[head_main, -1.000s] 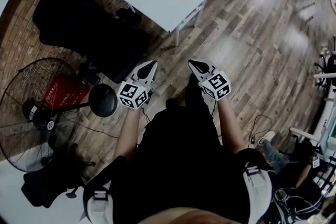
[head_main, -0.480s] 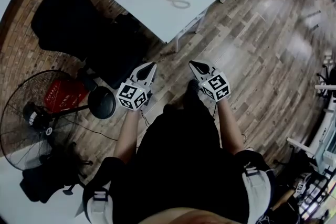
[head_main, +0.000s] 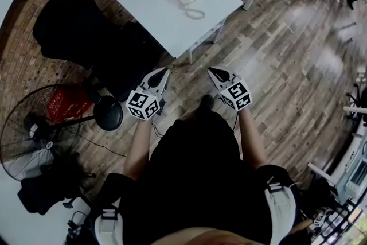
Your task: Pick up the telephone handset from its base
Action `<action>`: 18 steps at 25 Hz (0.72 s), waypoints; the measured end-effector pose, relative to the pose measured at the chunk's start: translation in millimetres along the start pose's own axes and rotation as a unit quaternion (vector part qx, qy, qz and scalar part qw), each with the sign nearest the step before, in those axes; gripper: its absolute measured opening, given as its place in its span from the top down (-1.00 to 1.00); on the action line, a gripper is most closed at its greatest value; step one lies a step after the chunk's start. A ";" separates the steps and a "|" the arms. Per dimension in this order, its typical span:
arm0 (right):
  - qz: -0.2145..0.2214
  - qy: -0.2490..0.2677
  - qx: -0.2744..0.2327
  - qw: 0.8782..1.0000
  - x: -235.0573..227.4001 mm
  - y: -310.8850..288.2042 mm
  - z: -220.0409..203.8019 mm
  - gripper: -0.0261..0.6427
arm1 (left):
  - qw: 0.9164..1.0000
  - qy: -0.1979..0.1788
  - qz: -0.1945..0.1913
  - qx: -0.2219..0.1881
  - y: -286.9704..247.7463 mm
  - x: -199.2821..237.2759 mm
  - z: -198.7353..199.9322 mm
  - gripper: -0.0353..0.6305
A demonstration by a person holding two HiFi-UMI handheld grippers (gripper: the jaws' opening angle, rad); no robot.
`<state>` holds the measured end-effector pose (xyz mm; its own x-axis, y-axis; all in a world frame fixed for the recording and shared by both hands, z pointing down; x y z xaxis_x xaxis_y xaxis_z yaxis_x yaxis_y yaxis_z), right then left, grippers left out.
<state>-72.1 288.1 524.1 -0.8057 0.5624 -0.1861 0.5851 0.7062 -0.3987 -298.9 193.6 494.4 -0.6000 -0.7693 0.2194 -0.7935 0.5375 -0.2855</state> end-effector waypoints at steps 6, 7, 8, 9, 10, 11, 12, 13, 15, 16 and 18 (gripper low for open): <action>0.009 0.005 0.010 1.000 -37.8 4.7 1.4 0.94 | 1.000 0.003 0.015 -0.004 -29.9 -9.0 9.3 0.83; 0.008 0.006 0.013 1.000 -44.6 4.5 1.9 0.94 | 1.000 0.003 0.017 -0.005 -34.6 -9.8 10.8 0.83; 0.007 0.007 0.017 1.000 -51.2 4.4 2.3 0.94 | 1.000 0.003 0.020 -0.006 -39.1 -10.6 11.9 0.83; 0.008 0.009 0.019 1.000 -57.3 4.5 2.4 0.94 | 1.000 0.004 0.024 -0.006 -43.2 -11.8 12.5 0.83; 0.010 0.010 0.021 1.000 -62.3 4.8 2.4 0.94 | 1.000 0.004 0.028 -0.007 -46.7 -13.3 12.7 0.83; 0.013 0.011 0.023 1.000 -66.3 5.3 2.5 0.94 | 0.999 0.005 0.031 -0.007 -49.7 -14.9 12.7 0.83; 0.016 0.013 0.024 1.000 -69.5 5.8 2.9 0.94 | 0.999 0.006 0.034 -0.007 -52.2 -16.4 12.9 0.83; 0.019 0.014 0.026 0.999 -72.6 6.4 3.4 0.94 | 0.999 0.007 0.037 -0.007 -54.6 -17.7 13.2 0.83; 0.023 0.017 0.028 0.999 -79.3 7.2 4.1 0.94 | 0.999 0.009 0.043 -0.007 -59.1 -19.8 13.9 0.83; 0.024 0.018 0.030 0.999 -83.0 7.4 3.8 0.94 | 0.999 0.011 0.045 -0.008 -61.4 -20.8 13.9 0.83; 0.024 0.021 0.034 0.999 -90.0 7.9 0.6 0.94 | 0.999 0.013 0.049 -0.010 -65.4 -23.2 12.2 0.83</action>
<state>5.0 242.8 537.2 -0.7717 0.6131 -0.1688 0.6137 0.6484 -0.4504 -231.9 172.1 496.6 -0.6777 -0.7030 0.2156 -0.7321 0.6174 -0.2879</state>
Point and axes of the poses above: the fingertips, and each gripper's own axes: y backward along the fingers, x to its left, z out of its top, the point moved 7 cm from there along y, backward along the fingers, and after that the axes turned 12 degrees about z, right-handed, at the moved point
